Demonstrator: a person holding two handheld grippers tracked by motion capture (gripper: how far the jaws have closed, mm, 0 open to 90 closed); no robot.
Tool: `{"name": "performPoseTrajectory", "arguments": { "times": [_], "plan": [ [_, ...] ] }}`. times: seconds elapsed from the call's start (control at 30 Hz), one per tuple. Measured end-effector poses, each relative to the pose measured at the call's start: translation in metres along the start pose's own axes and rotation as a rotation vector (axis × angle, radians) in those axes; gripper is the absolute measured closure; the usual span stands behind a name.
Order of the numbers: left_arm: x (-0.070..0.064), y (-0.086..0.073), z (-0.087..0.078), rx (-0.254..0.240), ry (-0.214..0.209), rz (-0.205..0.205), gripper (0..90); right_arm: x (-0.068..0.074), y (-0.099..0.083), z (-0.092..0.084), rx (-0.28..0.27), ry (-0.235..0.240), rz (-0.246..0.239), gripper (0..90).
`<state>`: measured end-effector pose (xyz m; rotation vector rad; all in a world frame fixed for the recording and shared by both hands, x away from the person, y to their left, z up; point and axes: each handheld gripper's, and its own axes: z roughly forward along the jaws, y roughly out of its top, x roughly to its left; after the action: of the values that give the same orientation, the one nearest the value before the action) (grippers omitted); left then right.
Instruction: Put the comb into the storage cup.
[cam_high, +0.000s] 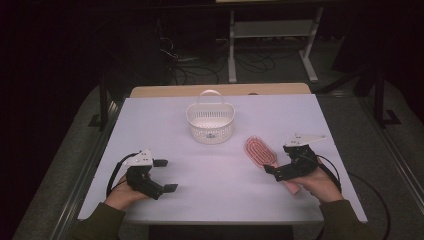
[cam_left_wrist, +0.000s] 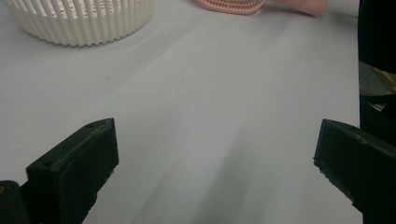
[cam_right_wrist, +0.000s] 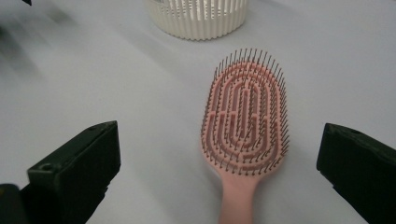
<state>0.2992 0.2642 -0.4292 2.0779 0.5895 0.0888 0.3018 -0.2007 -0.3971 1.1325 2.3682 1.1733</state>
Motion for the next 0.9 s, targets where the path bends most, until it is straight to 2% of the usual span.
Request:
{"name": "performPoseTrajectory", "arguments": {
  "times": [0.37,0.63,0.8,0.9],
  "plan": [
    [0.0,0.0,0.0,-0.001,0.0,-0.002,0.0,-0.009,0.019,0.009,0.008,0.0,0.009,0.0],
    [0.0,0.0,0.0,-0.001,-0.003,-0.003,0.0,-0.015,0.031,0.012,-0.013,-0.017,0.019,0.0],
    [0.0,0.0,0.001,0.001,-0.004,-0.003,0.0,-0.017,0.036,0.018,-0.018,-0.021,0.033,0.0],
    [0.0,0.0,0.0,-0.001,-0.002,-0.003,0.0,-0.016,0.035,0.021,-0.001,-0.031,0.033,0.0]
  ]
}}
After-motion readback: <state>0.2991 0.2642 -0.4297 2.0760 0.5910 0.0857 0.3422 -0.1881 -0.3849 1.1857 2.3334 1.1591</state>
